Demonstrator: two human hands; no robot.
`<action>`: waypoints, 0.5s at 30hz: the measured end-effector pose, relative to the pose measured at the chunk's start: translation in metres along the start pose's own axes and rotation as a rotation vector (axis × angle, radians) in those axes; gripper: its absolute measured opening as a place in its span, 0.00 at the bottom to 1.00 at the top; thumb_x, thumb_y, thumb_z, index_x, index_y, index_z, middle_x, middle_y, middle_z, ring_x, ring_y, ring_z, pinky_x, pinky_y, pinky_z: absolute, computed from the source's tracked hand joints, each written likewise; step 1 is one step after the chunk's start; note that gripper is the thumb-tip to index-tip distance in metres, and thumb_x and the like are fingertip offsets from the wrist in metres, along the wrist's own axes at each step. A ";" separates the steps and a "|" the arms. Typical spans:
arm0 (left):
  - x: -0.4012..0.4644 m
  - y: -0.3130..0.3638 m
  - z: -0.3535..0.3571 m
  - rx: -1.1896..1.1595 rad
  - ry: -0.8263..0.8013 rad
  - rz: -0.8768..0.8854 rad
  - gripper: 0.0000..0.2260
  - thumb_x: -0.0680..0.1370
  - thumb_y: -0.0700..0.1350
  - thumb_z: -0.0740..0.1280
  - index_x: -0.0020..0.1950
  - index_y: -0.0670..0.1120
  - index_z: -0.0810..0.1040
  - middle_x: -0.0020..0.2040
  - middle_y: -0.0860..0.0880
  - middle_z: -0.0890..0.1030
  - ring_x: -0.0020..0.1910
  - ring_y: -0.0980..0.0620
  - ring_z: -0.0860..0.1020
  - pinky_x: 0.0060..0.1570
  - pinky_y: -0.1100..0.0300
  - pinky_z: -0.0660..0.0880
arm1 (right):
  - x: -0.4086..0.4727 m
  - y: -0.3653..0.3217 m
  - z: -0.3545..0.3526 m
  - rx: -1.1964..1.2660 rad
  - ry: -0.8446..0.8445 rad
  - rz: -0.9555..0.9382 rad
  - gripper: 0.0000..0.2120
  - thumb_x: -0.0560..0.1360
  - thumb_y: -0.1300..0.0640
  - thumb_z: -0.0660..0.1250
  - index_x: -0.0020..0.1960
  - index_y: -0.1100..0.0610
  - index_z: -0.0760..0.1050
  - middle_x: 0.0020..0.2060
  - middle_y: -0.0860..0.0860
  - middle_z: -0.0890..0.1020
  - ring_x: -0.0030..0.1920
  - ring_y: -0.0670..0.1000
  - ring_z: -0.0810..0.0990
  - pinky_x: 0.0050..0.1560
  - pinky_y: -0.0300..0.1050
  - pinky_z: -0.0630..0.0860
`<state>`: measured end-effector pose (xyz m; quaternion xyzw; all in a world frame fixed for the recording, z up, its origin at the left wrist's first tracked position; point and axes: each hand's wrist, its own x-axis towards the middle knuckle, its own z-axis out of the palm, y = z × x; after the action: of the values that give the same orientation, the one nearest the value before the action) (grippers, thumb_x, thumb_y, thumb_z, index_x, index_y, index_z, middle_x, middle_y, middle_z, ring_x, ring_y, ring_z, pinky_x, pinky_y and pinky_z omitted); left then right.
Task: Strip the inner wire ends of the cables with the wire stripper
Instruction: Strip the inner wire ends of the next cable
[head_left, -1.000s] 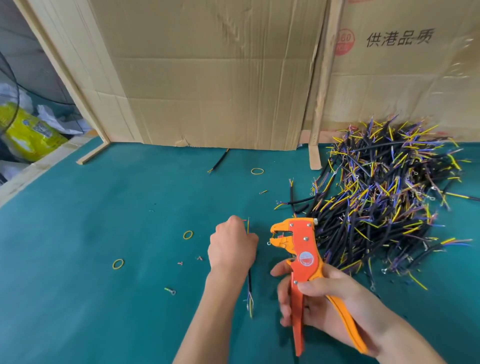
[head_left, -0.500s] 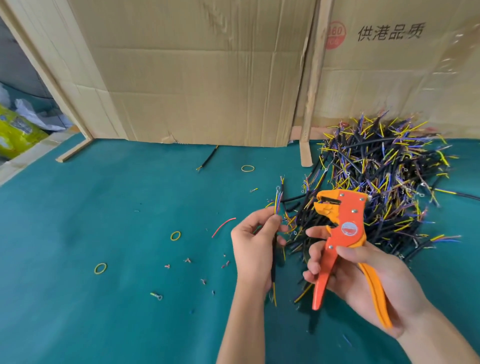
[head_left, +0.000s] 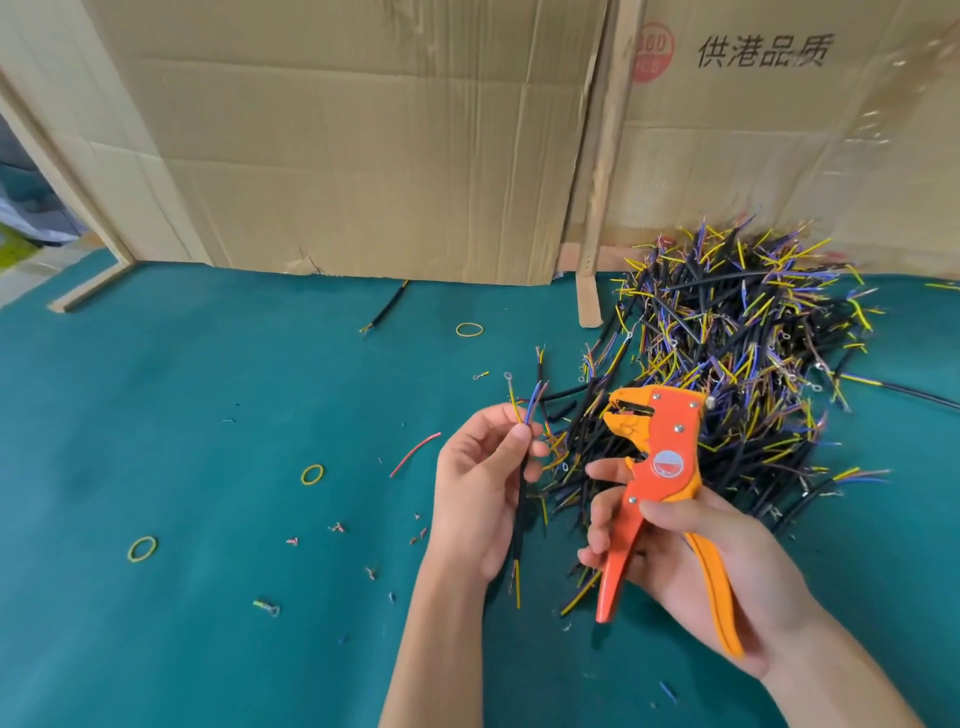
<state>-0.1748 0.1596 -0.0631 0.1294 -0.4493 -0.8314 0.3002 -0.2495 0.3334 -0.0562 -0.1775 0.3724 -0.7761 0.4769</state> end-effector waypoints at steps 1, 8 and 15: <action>0.000 0.000 0.000 0.000 -0.015 0.000 0.06 0.80 0.31 0.62 0.49 0.39 0.78 0.41 0.45 0.81 0.36 0.54 0.77 0.33 0.65 0.71 | 0.000 0.001 0.001 -0.011 0.007 -0.004 0.33 0.65 0.60 0.80 0.66 0.69 0.75 0.47 0.67 0.78 0.43 0.64 0.80 0.51 0.61 0.79; -0.002 0.000 0.000 0.119 -0.144 -0.039 0.04 0.80 0.34 0.65 0.49 0.41 0.77 0.40 0.45 0.79 0.33 0.52 0.74 0.30 0.65 0.68 | -0.004 -0.003 0.014 -0.110 -0.025 -0.057 0.34 0.66 0.57 0.81 0.70 0.61 0.75 0.57 0.65 0.81 0.46 0.64 0.81 0.52 0.57 0.79; -0.002 -0.006 0.006 0.346 -0.123 -0.037 0.04 0.72 0.39 0.69 0.41 0.47 0.82 0.36 0.45 0.80 0.30 0.50 0.71 0.27 0.62 0.68 | -0.009 -0.007 0.016 -0.104 0.014 -0.094 0.34 0.65 0.59 0.79 0.70 0.62 0.76 0.46 0.69 0.80 0.43 0.63 0.80 0.48 0.52 0.80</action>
<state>-0.1782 0.1671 -0.0650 0.1362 -0.6007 -0.7534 0.2303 -0.2395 0.3366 -0.0393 -0.2139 0.4065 -0.7785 0.4276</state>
